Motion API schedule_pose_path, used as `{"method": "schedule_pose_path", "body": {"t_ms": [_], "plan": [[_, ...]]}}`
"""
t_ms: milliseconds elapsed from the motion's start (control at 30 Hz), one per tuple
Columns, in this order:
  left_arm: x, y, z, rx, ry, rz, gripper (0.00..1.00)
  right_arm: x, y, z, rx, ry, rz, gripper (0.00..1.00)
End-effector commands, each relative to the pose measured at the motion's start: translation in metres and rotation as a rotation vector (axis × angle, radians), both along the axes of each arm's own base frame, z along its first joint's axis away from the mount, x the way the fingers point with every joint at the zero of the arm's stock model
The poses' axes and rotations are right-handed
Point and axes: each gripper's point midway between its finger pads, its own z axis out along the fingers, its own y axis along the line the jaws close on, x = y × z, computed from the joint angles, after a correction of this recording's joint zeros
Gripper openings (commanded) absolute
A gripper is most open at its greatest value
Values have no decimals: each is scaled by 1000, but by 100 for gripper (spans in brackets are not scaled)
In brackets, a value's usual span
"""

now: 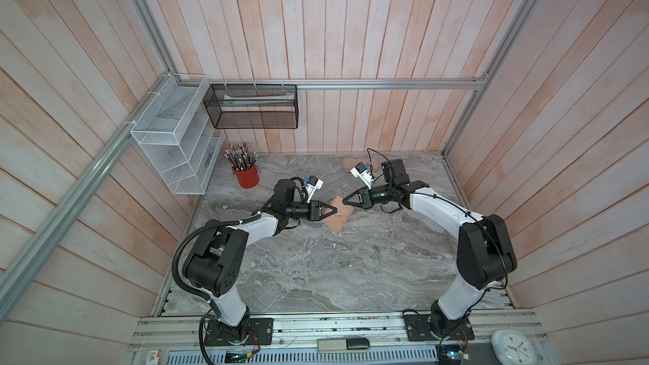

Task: Take the credit cards out of the card holder
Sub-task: Pass the card holder.

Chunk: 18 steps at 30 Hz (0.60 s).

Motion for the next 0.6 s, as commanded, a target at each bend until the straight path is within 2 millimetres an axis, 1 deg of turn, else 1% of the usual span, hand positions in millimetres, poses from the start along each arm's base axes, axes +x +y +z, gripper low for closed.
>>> {"method": "schedule_pose_path", "body": {"t_ms": [0, 100, 200, 233, 333, 367, 467, 533, 567], "plan": [[-8, -3, -7, 1, 17, -31, 29, 10, -1, 9, 6, -41, -3, 0], [-7, -3, -5, 0, 13, -27, 22, 14, -2, 8, -13, -50, -19, 0], [-5, -2, -4, 2, 10, -16, 12, 20, -4, 7, -31, -60, -50, 2], [-4, -2, -3, 0, 9, -11, 8, 22, -5, 7, -37, -65, -65, 6], [0, 0, -1, -1, 7, 27, 1, 30, -9, 8, -55, -87, -133, 24], [3, 1, 0, 5, 5, 53, 0, 33, -12, 9, -61, -97, -164, 30], [23, 11, -2, 55, 2, 195, 0, 42, -23, 15, -79, -125, -279, 47], [40, 23, -2, 93, 8, 330, 0, 49, -30, 18, -101, -150, -387, 57], [46, 29, 1, 96, 4, 388, 0, 51, -33, 19, -125, -164, -436, 61]]}}
